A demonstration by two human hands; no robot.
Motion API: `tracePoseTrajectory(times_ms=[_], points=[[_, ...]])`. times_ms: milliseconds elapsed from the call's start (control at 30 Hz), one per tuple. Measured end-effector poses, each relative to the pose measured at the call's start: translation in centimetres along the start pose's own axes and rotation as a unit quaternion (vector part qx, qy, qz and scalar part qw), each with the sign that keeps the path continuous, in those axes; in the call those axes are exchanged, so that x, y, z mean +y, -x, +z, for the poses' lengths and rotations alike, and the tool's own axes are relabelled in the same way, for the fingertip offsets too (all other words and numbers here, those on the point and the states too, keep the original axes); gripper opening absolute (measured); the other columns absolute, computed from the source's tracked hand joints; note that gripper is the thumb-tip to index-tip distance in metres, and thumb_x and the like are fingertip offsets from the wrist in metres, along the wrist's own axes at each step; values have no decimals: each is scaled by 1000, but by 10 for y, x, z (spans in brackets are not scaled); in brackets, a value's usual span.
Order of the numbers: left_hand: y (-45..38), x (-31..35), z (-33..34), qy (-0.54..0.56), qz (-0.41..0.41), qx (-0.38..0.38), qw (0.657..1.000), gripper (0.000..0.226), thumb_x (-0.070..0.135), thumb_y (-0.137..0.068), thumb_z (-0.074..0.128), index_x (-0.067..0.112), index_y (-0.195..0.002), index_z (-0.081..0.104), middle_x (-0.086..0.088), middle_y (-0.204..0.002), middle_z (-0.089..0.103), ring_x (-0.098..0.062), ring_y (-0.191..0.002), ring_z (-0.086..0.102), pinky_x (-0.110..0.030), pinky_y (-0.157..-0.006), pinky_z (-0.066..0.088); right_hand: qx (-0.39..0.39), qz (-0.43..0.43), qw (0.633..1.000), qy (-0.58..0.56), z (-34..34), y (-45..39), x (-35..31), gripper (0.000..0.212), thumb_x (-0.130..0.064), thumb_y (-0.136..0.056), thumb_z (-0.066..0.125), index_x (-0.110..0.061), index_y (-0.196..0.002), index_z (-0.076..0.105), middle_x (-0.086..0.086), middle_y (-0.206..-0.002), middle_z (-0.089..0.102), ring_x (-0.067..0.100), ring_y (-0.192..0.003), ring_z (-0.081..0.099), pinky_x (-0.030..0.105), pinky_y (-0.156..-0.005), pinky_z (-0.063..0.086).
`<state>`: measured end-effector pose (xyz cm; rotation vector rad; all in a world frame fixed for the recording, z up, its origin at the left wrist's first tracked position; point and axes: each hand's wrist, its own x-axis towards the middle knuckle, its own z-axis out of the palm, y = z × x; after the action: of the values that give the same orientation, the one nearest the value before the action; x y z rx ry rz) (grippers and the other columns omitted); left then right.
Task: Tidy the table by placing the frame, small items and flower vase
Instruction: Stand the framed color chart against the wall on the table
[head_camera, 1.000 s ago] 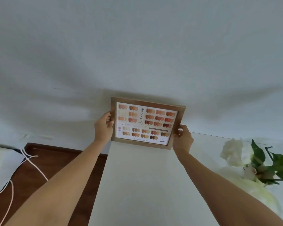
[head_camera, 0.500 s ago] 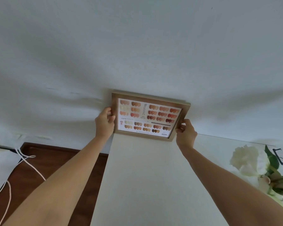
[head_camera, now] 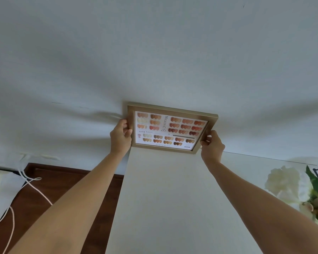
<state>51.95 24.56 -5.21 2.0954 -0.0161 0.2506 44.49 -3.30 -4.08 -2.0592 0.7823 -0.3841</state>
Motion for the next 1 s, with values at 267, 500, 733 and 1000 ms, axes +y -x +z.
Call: tracePoseTrajectory(times_ms=[267, 500, 733, 1000], points=[[7, -2, -2, 8, -22, -20, 1000, 37, -2, -85, 61, 2, -121, 52, -15, -121, 62, -28, -113, 60, -30, -96, 47, 3, 24, 1000, -15, -4, 1, 0, 27, 6, -91, 47, -14, -109, 53, 3, -94, 63, 19, -84, 61, 25, -70, 50], [35, 8, -10, -41, -48, -12, 998, 47, 3, -86, 62, 1, -129, 45, -19, -129, 56, -31, -122, 52, -41, -103, 43, -4, 95, 994, -45, -14, 27, 2, 35, 5, -91, 50, -10, -122, 48, 14, -115, 58, 26, -96, 63, 34, -86, 54], [98, 35, -17, -45, -54, -8, 998, 45, 10, -90, 57, 0, -132, 44, -20, -135, 50, -33, -126, 47, -43, -107, 39, -55, 101, 992, -48, -39, 92, 6, 41, 4, -89, 57, -8, -127, 48, 18, -125, 58, 28, -113, 59, 34, -92, 51], [220, 79, -1, -88, -53, -54, 993, 39, 15, -93, 52, 2, -129, 48, -20, -132, 52, -35, -123, 50, -45, -105, 39, -166, 77, 983, 2, -121, 185, 85, 34, -8, -93, 52, -11, -127, 46, 13, -122, 57, 21, -105, 56, 29, -82, 50]])
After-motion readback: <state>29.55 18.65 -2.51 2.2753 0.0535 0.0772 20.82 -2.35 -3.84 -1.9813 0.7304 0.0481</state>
